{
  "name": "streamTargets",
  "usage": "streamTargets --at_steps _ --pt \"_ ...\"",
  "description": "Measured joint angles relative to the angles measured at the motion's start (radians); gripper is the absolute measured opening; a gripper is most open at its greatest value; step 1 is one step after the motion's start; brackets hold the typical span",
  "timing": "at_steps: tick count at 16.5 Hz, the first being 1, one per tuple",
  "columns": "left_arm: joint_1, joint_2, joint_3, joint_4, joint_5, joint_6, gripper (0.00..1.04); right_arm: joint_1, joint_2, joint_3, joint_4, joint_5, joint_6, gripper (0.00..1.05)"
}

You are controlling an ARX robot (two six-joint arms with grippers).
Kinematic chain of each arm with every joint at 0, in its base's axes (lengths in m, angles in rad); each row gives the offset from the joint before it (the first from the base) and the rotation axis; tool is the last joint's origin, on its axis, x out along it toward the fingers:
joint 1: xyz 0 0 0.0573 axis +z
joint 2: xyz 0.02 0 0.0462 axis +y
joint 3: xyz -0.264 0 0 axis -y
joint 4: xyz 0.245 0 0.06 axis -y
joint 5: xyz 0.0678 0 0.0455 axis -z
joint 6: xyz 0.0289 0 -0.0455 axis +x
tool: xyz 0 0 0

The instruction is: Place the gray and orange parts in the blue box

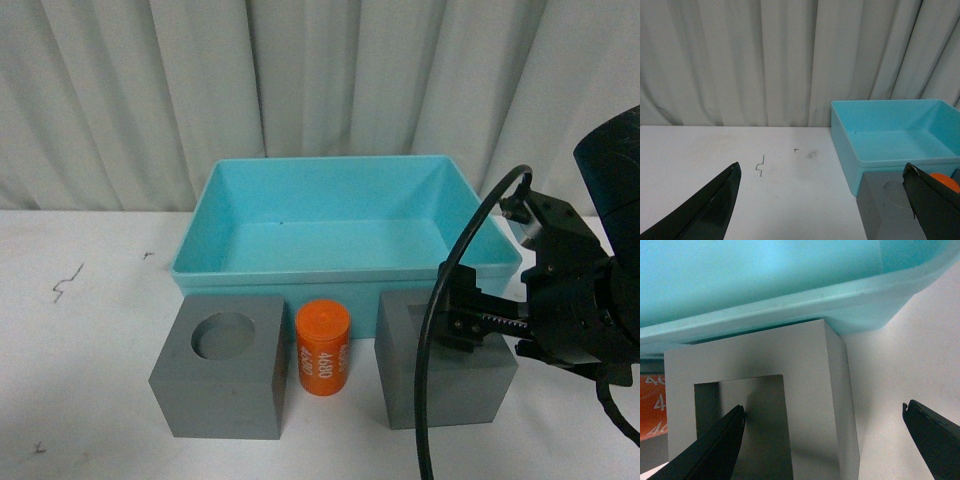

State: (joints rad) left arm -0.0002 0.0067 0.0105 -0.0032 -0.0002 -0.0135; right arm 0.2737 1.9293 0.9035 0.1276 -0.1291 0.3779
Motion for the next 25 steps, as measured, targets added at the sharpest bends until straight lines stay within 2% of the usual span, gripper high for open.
streamTargets --at_steps 1,3,6,7,10,13,16,22,25 --pt "0.000 0.000 0.000 0.000 0.000 0.000 0.98 0.000 0.000 0.000 0.000 0.000 0.000 0.95" --pt "0.000 0.000 0.000 0.000 0.000 0.000 0.98 0.000 0.002 0.002 0.003 -0.008 0.000 0.76" --pt "0.000 0.000 0.000 0.000 0.000 0.000 0.98 0.001 -0.005 0.009 0.002 -0.004 0.000 0.31" --pt "0.000 0.000 0.000 0.000 0.000 0.000 0.98 0.001 -0.023 0.009 -0.022 0.013 -0.008 0.21" --pt "0.000 0.000 0.000 0.000 0.000 0.000 0.98 0.007 -0.093 -0.019 -0.101 0.015 -0.035 0.19" --pt "0.000 0.000 0.000 0.000 0.000 0.000 0.98 0.022 -0.288 -0.046 -0.174 -0.020 -0.100 0.19" --pt "0.000 0.000 0.000 0.000 0.000 0.000 0.98 0.013 -0.377 0.024 -0.254 -0.035 -0.135 0.19" --pt "0.000 0.000 0.000 0.000 0.000 0.000 0.98 -0.074 -0.239 0.245 -0.269 0.018 -0.154 0.19" --pt "0.000 0.000 0.000 0.000 0.000 0.000 0.98 -0.084 -0.161 0.299 -0.276 0.020 -0.150 0.19"
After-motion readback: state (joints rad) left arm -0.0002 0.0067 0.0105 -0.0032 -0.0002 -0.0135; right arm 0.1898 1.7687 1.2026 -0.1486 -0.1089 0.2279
